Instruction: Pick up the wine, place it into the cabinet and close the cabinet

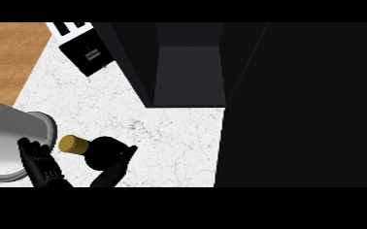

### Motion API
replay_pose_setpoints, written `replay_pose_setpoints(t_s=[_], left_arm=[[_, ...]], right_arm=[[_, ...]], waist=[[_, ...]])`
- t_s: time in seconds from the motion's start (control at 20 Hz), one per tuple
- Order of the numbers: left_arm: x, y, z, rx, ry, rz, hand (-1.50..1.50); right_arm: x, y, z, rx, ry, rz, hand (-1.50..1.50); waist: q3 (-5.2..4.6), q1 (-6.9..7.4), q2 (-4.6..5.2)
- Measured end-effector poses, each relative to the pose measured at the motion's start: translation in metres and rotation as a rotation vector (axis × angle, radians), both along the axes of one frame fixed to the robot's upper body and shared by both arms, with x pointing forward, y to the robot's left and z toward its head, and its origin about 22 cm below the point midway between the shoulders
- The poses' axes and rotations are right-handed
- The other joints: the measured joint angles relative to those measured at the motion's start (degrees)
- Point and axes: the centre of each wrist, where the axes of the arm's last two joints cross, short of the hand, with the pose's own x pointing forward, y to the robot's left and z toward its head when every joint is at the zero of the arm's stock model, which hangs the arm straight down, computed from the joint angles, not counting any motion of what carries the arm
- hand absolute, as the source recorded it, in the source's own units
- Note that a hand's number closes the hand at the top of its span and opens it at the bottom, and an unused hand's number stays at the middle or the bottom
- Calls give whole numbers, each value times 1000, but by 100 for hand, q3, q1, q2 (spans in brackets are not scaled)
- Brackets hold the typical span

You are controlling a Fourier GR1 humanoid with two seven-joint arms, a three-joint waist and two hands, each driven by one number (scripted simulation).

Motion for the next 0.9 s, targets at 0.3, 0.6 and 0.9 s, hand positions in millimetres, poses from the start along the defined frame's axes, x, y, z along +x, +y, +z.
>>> replay_pose_setpoints(t_s=[0.3,0.6,0.9], left_arm=[[-6,8,-14,-31,22,22,-150],[-8,10,-25,-51,46,48,-150],[-10,11,-31,-56,78,35,-150]], right_arm=[[0,-3,-1,-3,-4,5,-150],[-1,-4,-3,6,-1,8,-150],[-1,-5,-5,11,2,14,-150]], waist=[[-5,10,-7],[-11,28,-16],[-20,31,-27]])
